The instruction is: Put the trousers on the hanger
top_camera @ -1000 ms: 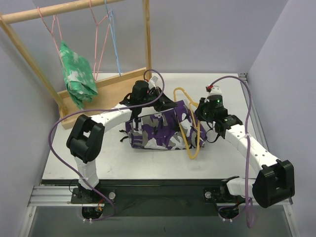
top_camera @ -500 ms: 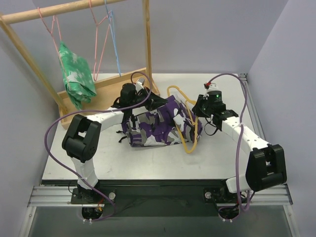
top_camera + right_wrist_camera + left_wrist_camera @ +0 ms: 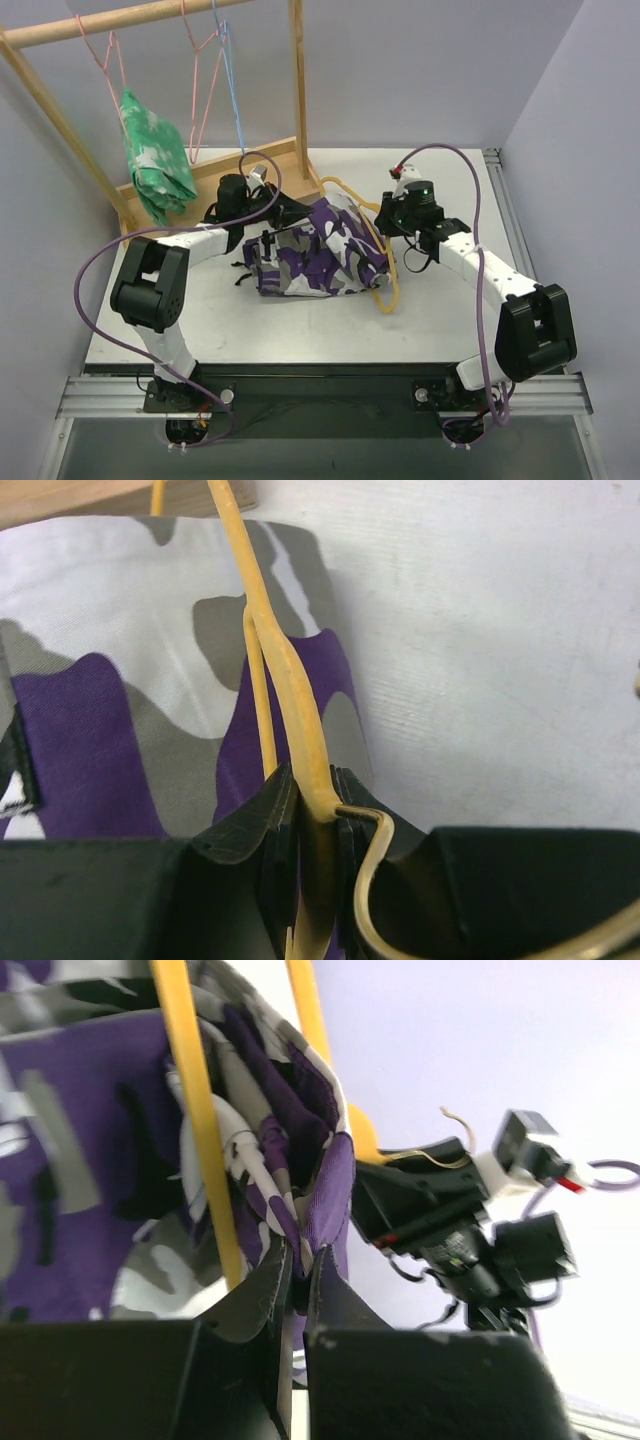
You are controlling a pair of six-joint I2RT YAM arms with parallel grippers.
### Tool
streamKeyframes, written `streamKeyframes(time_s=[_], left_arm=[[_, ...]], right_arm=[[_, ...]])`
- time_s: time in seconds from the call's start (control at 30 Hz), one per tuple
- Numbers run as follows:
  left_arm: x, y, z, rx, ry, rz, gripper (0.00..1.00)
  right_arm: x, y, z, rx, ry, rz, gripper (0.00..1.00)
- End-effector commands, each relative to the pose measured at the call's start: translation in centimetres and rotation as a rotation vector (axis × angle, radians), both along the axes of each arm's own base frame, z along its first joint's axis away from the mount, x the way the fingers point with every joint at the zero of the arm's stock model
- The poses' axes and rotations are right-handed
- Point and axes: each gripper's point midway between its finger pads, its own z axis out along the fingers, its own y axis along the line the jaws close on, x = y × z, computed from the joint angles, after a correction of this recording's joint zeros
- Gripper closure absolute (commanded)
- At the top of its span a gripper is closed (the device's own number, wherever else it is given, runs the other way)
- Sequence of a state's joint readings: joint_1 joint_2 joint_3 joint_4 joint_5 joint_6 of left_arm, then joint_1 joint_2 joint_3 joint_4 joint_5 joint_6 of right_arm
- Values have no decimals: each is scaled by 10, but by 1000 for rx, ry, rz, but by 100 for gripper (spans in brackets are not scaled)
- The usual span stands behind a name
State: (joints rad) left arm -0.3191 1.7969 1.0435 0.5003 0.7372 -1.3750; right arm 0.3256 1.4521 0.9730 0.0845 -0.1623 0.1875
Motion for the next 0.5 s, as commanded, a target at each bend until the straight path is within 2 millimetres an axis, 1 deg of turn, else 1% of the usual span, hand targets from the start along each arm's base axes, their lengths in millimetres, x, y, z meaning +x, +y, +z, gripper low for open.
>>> streamKeyframes(time_s=[0.0,0.03,0.07,0.1,0.13,0.17,0.2,0.27,0.3,0.33,0.4,0.43,0.47], left_arm=[[34,49,29,110,-237,116,100],[40,54,15,158,-208,150,100],[39,57,1,199,-171,156,84],[41,60,-5,240,-180,167,74],[42,63,-10,265,-167,184,67],[41,63,-10,270,-169,186,63],[37,62,-5,272,-184,186,54],[28,56,-6,286,-175,174,40],[23,54,0,287,-185,165,32],[12,44,-6,294,-172,137,30],[-4,33,-8,293,-178,104,27],[-22,17,-17,294,-157,57,24],[-29,8,-17,281,-159,36,22]], right_arm=[[-37,-47,-40,-283,170,-32,100],[-37,-45,-38,-277,172,-31,100],[-39,-39,-39,-256,180,-12,100],[-39,-36,-39,-246,186,-10,100],[-40,-34,-40,-244,191,-5,100],[-41,-33,-40,-244,191,-4,100],[-42,-30,-40,-245,193,2,100],[-43,-28,-41,-240,197,-6,100],[-43,-27,-41,-237,198,-9,100],[-43,-27,-42,-232,205,-16,100],[-42,-25,-44,-232,211,-19,100],[-42,-24,-43,-233,210,-20,100],[-41,-24,-44,-231,213,-27,100]])
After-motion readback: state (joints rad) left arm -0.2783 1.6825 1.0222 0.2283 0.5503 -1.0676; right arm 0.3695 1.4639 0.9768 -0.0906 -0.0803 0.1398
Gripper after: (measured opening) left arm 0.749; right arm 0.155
